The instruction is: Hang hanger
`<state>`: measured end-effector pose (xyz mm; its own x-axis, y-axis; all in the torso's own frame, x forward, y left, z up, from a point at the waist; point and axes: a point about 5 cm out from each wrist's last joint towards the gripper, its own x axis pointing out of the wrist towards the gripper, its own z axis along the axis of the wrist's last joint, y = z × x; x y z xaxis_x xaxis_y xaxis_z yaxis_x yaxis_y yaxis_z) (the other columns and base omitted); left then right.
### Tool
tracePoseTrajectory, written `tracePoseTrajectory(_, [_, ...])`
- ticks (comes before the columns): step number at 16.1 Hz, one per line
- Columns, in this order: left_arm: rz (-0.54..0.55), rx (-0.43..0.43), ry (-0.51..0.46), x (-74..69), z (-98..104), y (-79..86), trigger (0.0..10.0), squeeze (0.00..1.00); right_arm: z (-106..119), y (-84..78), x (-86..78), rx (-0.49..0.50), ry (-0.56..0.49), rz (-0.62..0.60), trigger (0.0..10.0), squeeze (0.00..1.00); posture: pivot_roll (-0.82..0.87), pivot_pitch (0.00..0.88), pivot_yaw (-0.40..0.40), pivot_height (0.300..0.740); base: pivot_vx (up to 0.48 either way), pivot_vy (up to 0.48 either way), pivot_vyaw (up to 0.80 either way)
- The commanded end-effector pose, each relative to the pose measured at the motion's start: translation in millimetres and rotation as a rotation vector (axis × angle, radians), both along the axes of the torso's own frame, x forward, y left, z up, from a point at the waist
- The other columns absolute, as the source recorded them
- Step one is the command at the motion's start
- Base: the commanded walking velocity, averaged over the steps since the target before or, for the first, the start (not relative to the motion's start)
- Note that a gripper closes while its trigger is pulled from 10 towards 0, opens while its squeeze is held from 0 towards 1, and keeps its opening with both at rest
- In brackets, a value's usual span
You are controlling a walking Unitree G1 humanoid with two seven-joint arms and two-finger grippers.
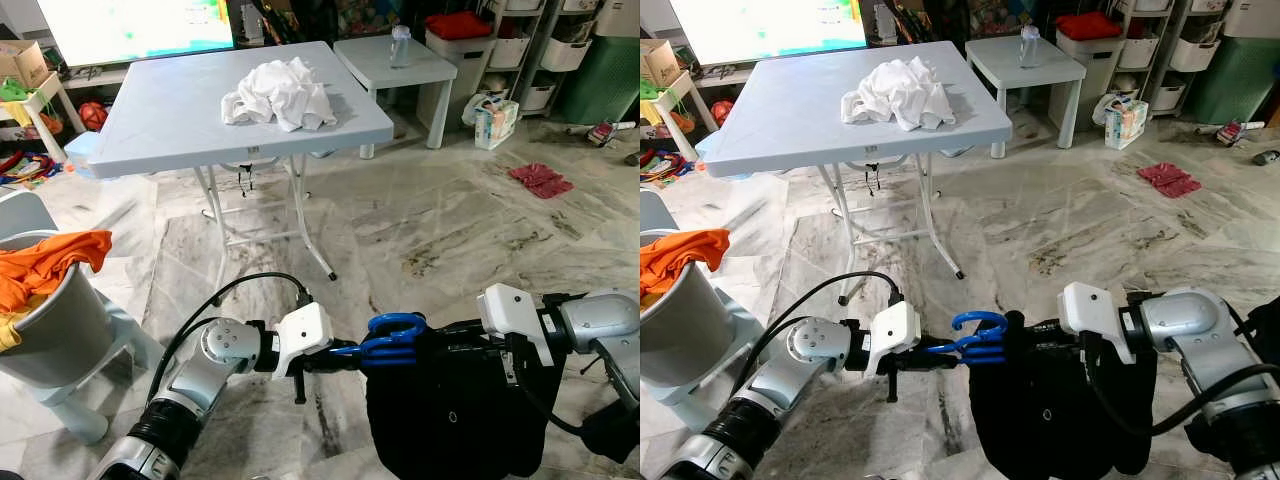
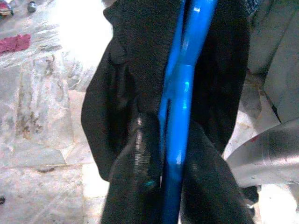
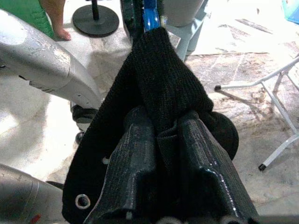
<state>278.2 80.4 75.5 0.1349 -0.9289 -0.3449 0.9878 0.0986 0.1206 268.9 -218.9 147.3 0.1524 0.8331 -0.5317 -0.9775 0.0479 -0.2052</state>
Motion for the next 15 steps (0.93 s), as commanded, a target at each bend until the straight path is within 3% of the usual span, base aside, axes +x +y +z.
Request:
tracePoseTrajectory(1, [0.019,0.024,-0.009,4.7,0.6,6.1,0.0,0.0,14.8,2.2,6.3,0.024,-0.071,0.015,10.0,0.0,-0.06,0.008,0.028,0.74,0.0,0.0,0.0])
tracePoseTrajectory(6, [0.061,-0.002,-0.03,11.5,5.3,7.4,0.0,0.0,15.4,3.8,8.7,0.018,-0.076,0.022,10.0,0.0,-0.06,0.004,0.024,0.74,0.0,0.0,0.0])
tracePoseTrajectory(12, [0.099,-0.045,0.007,5.7,-2.0,5.4,0.0,0.0,16.2,11.2,22.1,0.038,-0.082,-0.028,10.0,0.01,-0.06,0.003,0.022,0.74,0.0,0.0,0.0])
tracePoseTrajectory(13, [0.13,-0.059,0.018,1.8,-8.1,5.1,0.0,0.0,16.0,15.8,30.2,0.058,-0.063,-0.06,10.0,1.0,-0.05,0.003,0.015,0.74,0.0,0.0,0.0])
tracePoseTrajectory(15, [0.209,-0.108,0.047,-1.2,-14.2,5.4,0.0,0.0,15.4,25.0,39.6,0.079,-0.122,-0.09,10.0,1.0,-0.05,0.005,0.015,0.74,0.0,0.0,0.0])
